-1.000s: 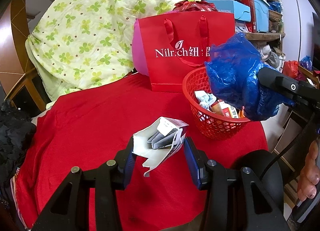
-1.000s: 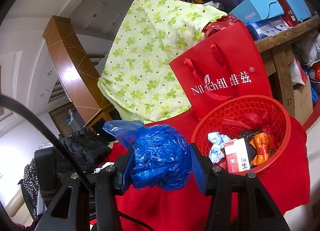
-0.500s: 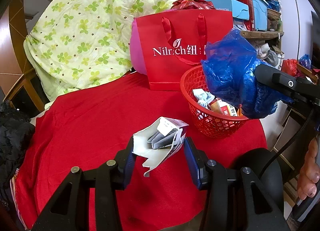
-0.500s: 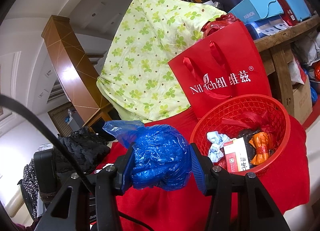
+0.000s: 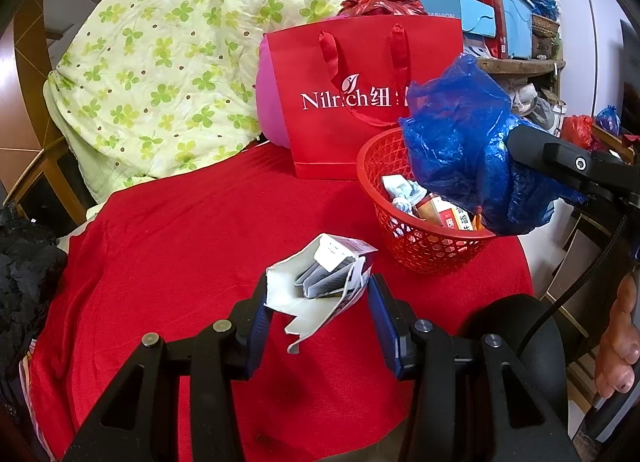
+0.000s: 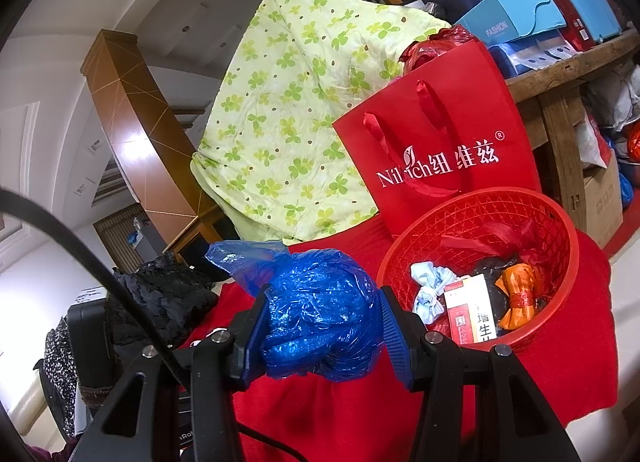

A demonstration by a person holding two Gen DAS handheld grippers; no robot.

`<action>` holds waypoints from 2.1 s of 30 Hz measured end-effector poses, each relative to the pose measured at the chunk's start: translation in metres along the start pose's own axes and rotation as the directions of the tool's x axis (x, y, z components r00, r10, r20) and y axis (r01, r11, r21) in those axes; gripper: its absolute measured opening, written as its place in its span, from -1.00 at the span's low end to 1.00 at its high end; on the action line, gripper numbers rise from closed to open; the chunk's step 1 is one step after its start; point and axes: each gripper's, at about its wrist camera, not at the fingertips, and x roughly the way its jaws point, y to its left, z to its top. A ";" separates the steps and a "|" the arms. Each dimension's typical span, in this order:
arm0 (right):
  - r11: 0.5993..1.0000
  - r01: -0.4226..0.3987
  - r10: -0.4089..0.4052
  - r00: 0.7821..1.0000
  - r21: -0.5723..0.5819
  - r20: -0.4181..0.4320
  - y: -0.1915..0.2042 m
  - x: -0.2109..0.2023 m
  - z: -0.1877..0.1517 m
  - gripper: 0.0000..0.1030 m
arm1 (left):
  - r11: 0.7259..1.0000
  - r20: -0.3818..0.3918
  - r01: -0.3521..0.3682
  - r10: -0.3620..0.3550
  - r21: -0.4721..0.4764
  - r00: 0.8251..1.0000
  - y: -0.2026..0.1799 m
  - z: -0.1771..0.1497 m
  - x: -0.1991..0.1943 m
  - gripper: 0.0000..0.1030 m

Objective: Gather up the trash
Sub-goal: 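Carry the white tube with the left gripper while the right carries the blue bag toward the red mesh basket, then open the left gripper over the basket while the right releases the blue bag into it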

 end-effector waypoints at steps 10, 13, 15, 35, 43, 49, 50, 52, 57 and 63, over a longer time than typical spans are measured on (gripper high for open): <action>1.000 0.017 -0.017 1.000 0.014 0.011 -0.005 -0.007 0.000 0.05 | 1.000 0.001 0.004 -0.004 0.013 1.000 -0.003 0.001 0.002 -0.05; 1.000 0.022 -0.022 1.000 0.018 0.014 -0.007 -0.009 0.001 0.05 | 1.000 0.003 0.005 -0.005 0.019 1.000 -0.005 0.003 0.002 -0.05; 0.999 0.027 -0.027 0.999 0.020 0.018 -0.009 -0.011 0.002 0.05 | 1.000 0.006 0.004 -0.004 0.028 1.000 -0.007 0.004 0.002 -0.05; 0.995 0.068 -0.072 0.996 0.074 0.051 -0.038 -0.026 0.009 0.05 | 0.996 0.020 0.015 -0.016 0.085 1.000 -0.029 0.017 0.006 -0.05; 0.992 0.079 -0.085 0.995 0.101 0.055 -0.048 -0.030 0.011 0.05 | 0.994 0.026 0.025 -0.028 0.102 0.999 -0.035 0.023 0.008 -0.05; 0.988 0.106 -0.114 0.991 0.113 0.073 -0.058 -0.038 0.016 0.05 | 0.995 0.057 0.044 -0.049 0.095 0.997 -0.035 0.040 0.008 -0.05; 0.987 0.111 -0.120 0.990 0.116 0.076 -0.060 -0.039 0.017 0.05 | 0.994 0.062 0.048 -0.054 0.093 0.997 -0.035 0.043 0.008 -0.05; 0.985 0.123 -0.134 0.988 0.124 0.081 -0.065 -0.041 0.019 0.05 | 0.994 0.083 0.059 -0.066 0.089 0.994 -0.036 0.049 0.009 -0.05; 0.980 0.142 -0.155 0.984 0.140 0.092 -0.077 -0.042 0.027 0.05 | 0.992 0.098 0.099 -0.107 0.081 0.989 -0.039 0.061 0.019 -0.05; 0.971 0.176 -0.192 0.977 0.160 0.090 -0.096 -0.031 0.039 0.05 | 0.986 0.074 0.160 -0.163 0.043 0.984 -0.042 0.074 0.046 -0.05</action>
